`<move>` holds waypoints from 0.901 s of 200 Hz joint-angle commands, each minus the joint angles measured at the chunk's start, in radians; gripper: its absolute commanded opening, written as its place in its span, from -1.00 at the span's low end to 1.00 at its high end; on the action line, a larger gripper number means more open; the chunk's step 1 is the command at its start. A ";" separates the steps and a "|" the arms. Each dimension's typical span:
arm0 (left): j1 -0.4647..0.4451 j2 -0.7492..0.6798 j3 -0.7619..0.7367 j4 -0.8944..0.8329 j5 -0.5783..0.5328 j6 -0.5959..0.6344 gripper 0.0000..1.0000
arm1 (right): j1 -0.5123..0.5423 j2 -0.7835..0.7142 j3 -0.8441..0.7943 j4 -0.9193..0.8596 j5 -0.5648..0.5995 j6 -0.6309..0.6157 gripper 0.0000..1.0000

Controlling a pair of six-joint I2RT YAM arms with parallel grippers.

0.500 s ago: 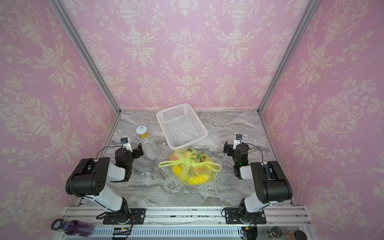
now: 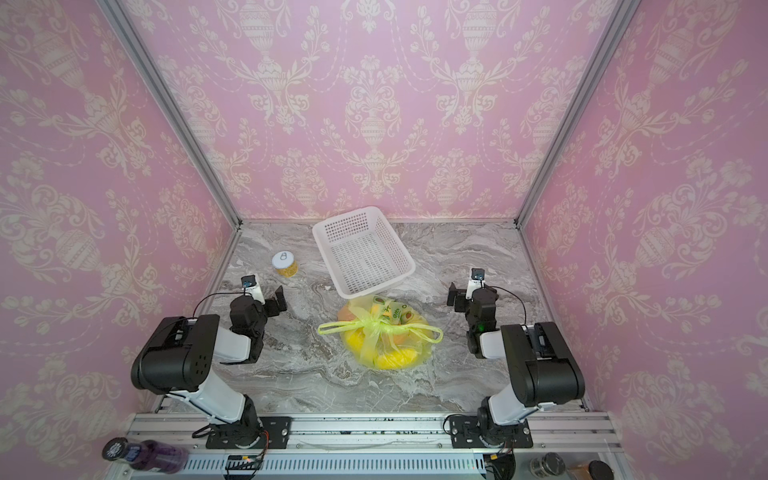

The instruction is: Untie the knot of the plastic bag and take out the fruit

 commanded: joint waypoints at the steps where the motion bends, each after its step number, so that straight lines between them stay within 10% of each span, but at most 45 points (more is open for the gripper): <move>1: -0.008 -0.007 0.018 -0.009 -0.004 0.016 0.99 | 0.005 -0.010 -0.004 0.021 0.003 -0.001 1.00; 91: -0.008 -0.007 0.020 -0.011 -0.006 0.016 0.98 | 0.009 -0.109 -0.060 0.035 -0.020 -0.016 1.00; 141: -0.022 -0.035 0.045 -0.080 0.063 0.060 0.99 | 0.012 -0.392 0.088 -0.573 0.147 0.166 1.00; 180: -0.035 -0.306 0.117 -0.494 -0.110 -0.054 0.99 | 0.009 -0.514 0.056 -0.613 0.139 0.325 1.00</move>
